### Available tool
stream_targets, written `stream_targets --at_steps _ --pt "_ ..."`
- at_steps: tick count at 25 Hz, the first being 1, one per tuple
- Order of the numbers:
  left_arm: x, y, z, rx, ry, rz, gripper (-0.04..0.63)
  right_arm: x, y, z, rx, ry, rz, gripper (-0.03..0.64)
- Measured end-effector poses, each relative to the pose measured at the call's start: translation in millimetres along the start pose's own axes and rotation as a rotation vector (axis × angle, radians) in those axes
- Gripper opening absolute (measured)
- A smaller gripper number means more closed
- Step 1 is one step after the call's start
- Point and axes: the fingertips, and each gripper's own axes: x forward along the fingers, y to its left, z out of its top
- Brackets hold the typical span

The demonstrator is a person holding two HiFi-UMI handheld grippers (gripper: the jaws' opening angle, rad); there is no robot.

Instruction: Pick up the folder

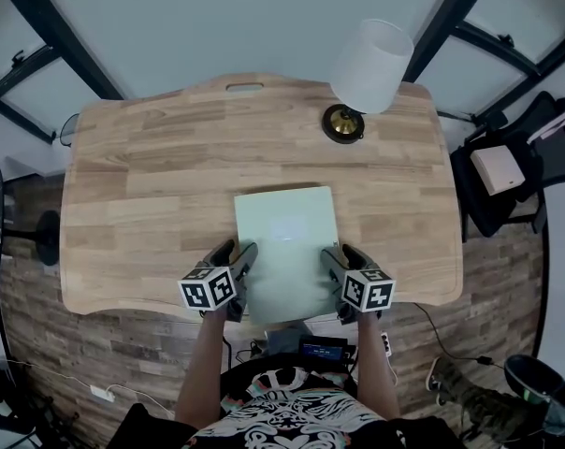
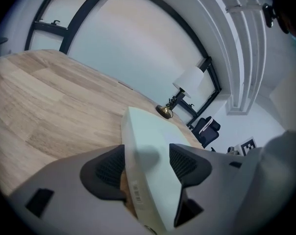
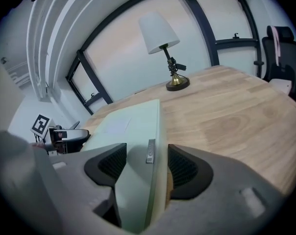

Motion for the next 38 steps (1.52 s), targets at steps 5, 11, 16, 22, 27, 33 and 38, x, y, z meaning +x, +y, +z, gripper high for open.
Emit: stream_targets --at_steps 5,11,16,22,27,33,38 --pt "6.4 -1.9 -3.4 -0.015 0.033 -0.021 0.279 6.2 0.5 0.4 0.022 0.026 0.032 0.248" --pt "18.2 -3.0 -10.5 0.004 0.082 -0.014 0.293 7.9 -0.8 -0.8 0.105 0.034 0.089 0.258" --pt "18.5 -2.5 -12.7 -0.005 0.087 -0.001 0.296 6.7 -0.5 -1.4 0.118 0.025 0.104 0.258" --pt "22.6 0.2 -13.1 -0.009 0.099 -0.001 0.296 13.2 -0.9 -5.0 0.149 0.044 0.111 0.258" --pt "23.5 0.3 -13.4 0.007 0.089 0.021 0.296 14.4 -1.0 -4.3 0.132 0.046 0.096 0.258" --pt "23.0 0.3 -12.4 0.004 0.085 0.024 0.296 14.9 2.4 -1.3 0.113 0.043 0.093 0.258" --pt "22.9 -1.2 -12.8 0.01 0.086 0.038 0.295 14.6 1.8 -2.4 0.105 0.053 0.071 0.258"
